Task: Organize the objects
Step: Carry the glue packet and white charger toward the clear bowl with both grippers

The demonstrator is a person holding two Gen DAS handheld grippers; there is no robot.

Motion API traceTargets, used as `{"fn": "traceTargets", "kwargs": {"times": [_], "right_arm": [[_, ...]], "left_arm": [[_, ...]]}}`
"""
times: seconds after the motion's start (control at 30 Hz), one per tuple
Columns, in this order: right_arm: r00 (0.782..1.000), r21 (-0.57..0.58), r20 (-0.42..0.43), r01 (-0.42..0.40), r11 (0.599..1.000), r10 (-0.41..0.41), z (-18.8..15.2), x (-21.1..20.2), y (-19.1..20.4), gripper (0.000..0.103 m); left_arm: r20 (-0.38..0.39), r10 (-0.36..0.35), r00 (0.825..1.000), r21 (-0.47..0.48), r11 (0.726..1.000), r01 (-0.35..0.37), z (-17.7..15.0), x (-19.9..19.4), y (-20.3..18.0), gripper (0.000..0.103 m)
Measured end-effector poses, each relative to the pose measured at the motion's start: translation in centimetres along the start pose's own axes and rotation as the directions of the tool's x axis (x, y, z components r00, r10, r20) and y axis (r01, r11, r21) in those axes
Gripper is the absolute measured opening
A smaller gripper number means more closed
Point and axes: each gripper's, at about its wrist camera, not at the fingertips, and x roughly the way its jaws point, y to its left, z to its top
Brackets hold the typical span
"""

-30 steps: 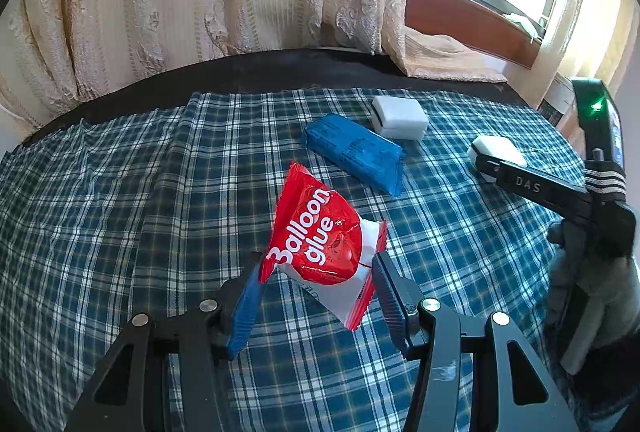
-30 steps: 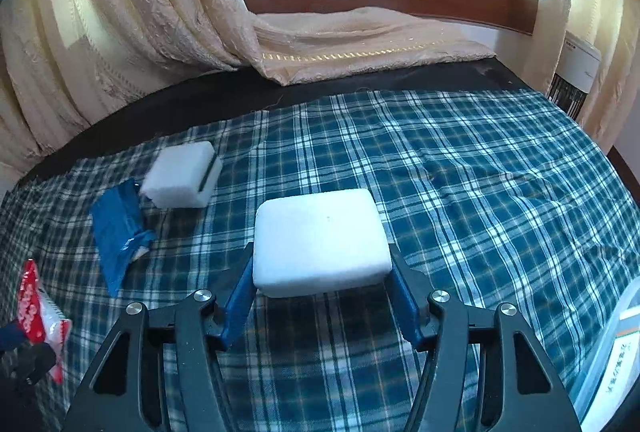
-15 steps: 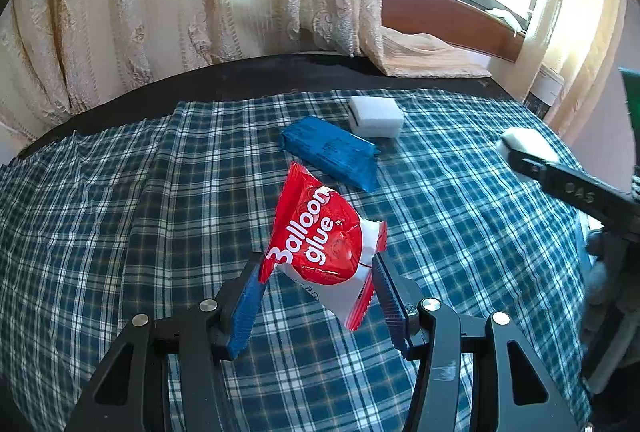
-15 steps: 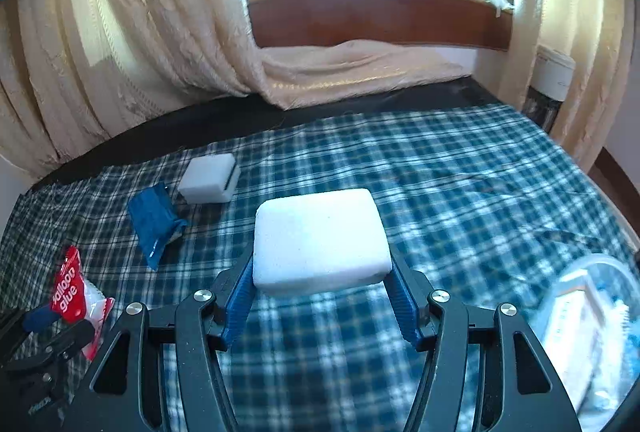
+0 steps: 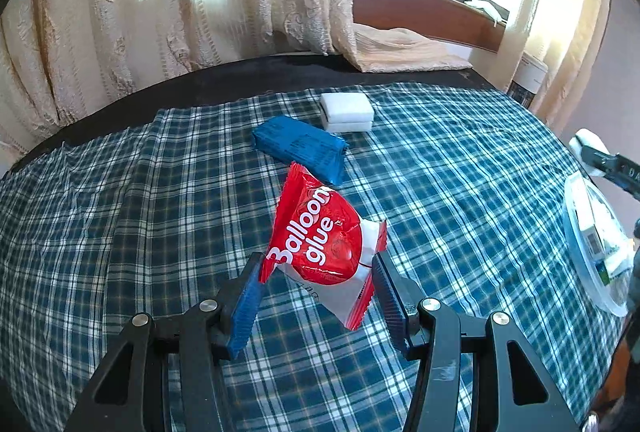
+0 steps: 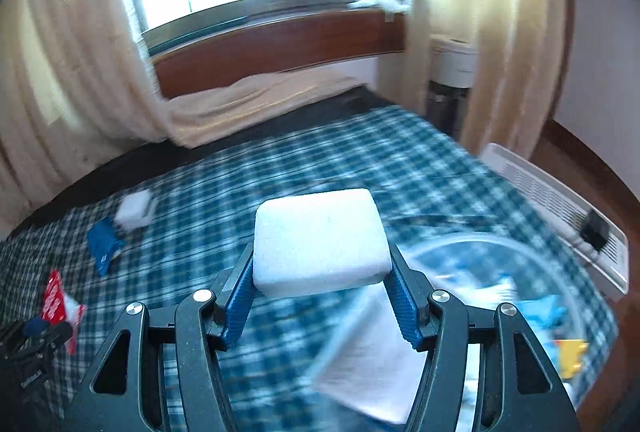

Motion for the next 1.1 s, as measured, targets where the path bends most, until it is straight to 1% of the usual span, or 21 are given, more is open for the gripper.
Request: {"fn": "traceTargets", "kwargs": {"times": [0.2, 0.33, 0.4, 0.57, 0.77, 1.03, 1.1], "right_arm": [[0.996, 0.106, -0.011, 0.093, 0.990, -0.093, 0.9, 0.0, -5.8, 0.061], [0.994, 0.181, -0.047, 0.108, 0.978, -0.101, 1.3, 0.9, -8.7, 0.061], [0.993, 0.207, -0.062, 0.114, 0.972, -0.103, 1.2, 1.4, -9.5, 0.061], [0.987, 0.242, -0.100, 0.144, 0.960, -0.123, 0.9, 3.0, -10.8, 0.061], [0.984, 0.253, -0.132, 0.149, 0.956, -0.119, 0.3, 3.8, -11.5, 0.061], [0.988, 0.290, -0.138, 0.113, 0.950, -0.075, 0.3, 4.1, -12.4, 0.063], [0.989, 0.307, -0.138, 0.099, 0.946, -0.059, 0.3, 4.0, -12.7, 0.067]], "left_arm": [[-0.001, -0.008, 1.000, 0.020, 1.000, 0.008, -0.3, -0.1, -0.9, 0.057], [0.002, -0.012, 1.000, 0.024, 1.000, 0.012, -0.3, -0.3, -1.0, 0.057], [0.002, -0.015, 1.000, 0.024, 1.000, 0.015, -0.3, -0.4, -1.0, 0.057], [0.001, -0.023, 1.000, 0.024, 0.999, 0.023, -0.3, -0.5, -1.1, 0.057], [-0.002, -0.030, 1.000, 0.032, 0.999, 0.030, -0.3, -0.5, -1.5, 0.057], [-0.009, -0.036, 0.999, 0.057, 0.998, 0.036, -0.4, -0.8, -2.6, 0.057], [-0.006, -0.038, 0.999, 0.069, 0.997, 0.038, -0.4, -1.0, -3.1, 0.057]]}}
